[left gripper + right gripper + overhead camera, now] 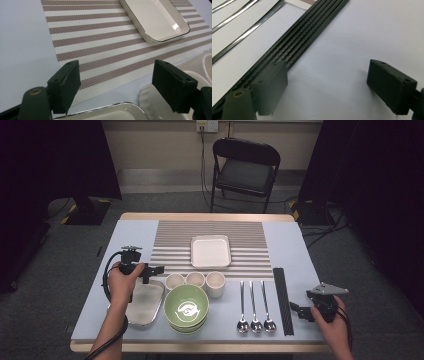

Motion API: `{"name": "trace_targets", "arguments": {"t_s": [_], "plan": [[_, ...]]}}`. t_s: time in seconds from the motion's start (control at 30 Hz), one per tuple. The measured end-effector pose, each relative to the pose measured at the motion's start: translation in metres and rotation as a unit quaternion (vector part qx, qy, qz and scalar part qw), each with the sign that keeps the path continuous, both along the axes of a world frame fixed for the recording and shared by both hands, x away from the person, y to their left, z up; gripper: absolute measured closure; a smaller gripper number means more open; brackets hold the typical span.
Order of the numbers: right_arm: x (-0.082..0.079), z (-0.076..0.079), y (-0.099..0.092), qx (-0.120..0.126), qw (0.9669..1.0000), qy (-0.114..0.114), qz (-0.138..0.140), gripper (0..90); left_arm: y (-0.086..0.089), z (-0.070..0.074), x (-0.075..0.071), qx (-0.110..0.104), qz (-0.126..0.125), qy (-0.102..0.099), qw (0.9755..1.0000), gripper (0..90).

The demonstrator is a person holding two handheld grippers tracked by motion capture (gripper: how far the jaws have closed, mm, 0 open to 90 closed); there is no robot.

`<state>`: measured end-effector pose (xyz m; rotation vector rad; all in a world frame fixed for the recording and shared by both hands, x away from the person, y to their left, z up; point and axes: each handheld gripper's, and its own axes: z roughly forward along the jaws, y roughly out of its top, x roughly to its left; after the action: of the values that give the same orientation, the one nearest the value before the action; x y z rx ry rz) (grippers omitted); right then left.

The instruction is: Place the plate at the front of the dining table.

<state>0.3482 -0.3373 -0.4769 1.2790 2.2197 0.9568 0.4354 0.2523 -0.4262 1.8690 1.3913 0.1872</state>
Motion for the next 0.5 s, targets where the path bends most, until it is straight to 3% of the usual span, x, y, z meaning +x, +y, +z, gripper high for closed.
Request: {"name": "trace_targets", "arguments": {"t_s": [0.5], "plan": [[0.0000, -0.0001, 0.0000, 0.000, 1.0000, 0.000, 0.000, 16.1, 0.0043, 0.0000, -0.0071, 0.006, 0.002, -0.007, 1.0000, 21.1]]}}
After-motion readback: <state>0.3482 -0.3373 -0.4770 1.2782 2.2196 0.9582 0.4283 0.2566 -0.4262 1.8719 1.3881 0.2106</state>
